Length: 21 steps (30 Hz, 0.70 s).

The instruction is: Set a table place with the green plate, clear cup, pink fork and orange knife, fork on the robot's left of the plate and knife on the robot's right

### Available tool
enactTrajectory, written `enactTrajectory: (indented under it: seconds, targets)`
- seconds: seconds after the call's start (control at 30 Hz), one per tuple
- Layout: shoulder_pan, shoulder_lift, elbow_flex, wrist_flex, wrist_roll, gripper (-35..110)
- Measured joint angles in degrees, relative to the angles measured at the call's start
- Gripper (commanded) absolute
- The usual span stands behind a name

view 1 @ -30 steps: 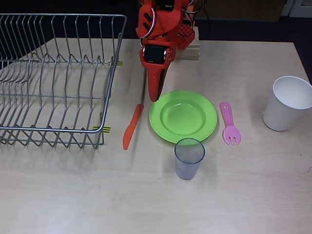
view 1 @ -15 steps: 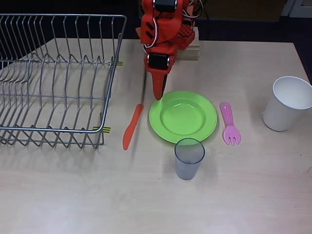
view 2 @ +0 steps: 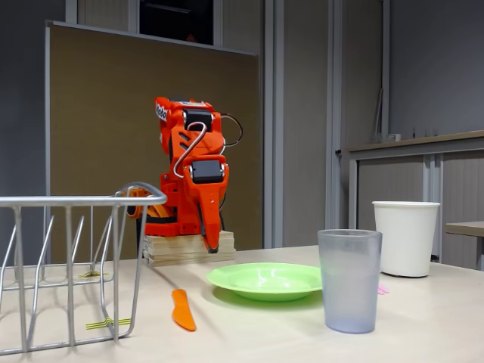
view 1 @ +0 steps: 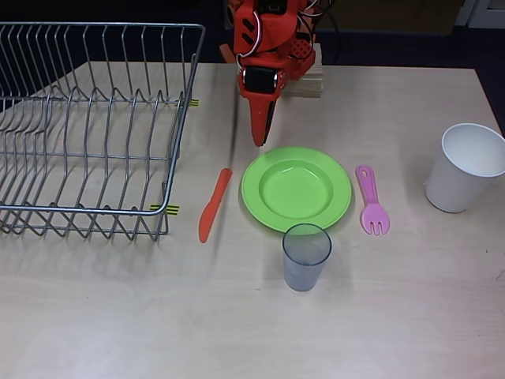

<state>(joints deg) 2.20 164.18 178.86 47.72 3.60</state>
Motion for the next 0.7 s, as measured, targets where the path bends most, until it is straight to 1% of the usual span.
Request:
enactTrajectory:
  seconds: [0.17,0.37,0.6,0.7]
  targets:
    - [-1.1,5.6,0.3,6.8,-0.3,0]
    - [-1.9,11.0,1.3,12.8,-3.9,0]
    - [-1.8,12.1,1.3,14.2,-4.1,0]
    - [-2.6,16.5,1.3,15.8,-4.1,0]
